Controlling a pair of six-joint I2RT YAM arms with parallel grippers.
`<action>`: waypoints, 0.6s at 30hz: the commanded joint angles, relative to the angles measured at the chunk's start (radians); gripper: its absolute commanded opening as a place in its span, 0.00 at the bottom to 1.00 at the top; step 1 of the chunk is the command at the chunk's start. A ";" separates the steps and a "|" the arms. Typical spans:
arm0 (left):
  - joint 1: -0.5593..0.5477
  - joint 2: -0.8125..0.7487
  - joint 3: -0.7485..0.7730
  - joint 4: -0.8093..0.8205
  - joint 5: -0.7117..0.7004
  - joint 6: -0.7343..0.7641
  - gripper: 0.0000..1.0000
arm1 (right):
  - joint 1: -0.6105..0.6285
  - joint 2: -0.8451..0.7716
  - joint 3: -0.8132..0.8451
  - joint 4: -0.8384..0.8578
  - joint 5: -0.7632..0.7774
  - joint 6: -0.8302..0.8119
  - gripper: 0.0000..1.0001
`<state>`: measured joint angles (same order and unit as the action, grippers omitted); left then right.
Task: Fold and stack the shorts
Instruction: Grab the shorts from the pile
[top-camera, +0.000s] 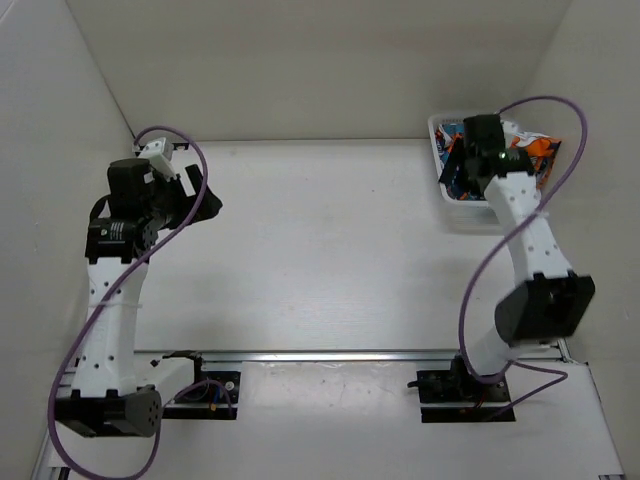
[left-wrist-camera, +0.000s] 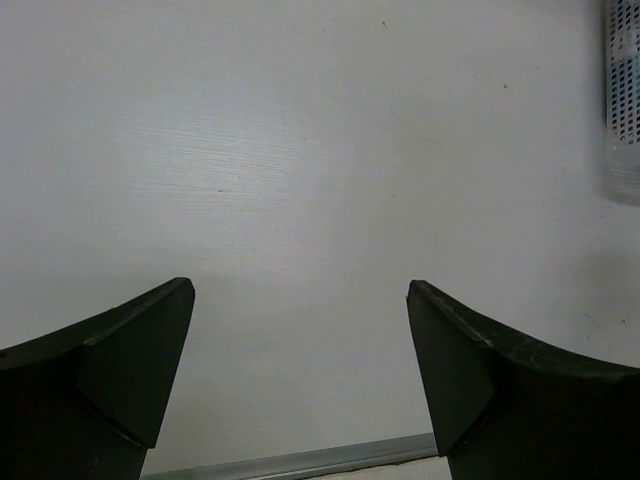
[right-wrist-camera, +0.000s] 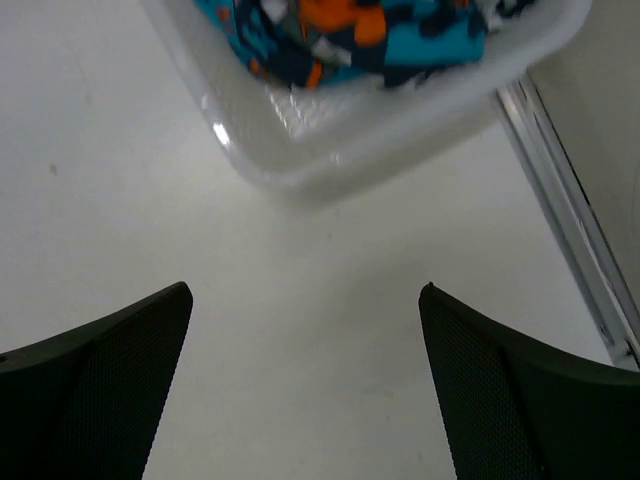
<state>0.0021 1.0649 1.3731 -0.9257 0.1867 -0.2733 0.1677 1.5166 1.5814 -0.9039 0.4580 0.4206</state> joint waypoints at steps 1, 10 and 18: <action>-0.017 0.082 0.004 0.025 0.062 0.008 0.99 | -0.123 0.176 0.254 0.037 -0.148 -0.051 0.99; -0.017 0.271 0.064 0.036 0.062 -0.004 0.99 | -0.278 0.824 0.929 -0.078 -0.130 0.039 0.80; -0.017 0.357 0.121 0.036 0.091 -0.004 0.99 | -0.240 0.607 0.659 0.199 -0.113 0.006 0.00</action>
<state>-0.0109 1.4322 1.4384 -0.9058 0.2405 -0.2783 -0.1326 2.3661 2.3379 -0.8639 0.3138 0.4648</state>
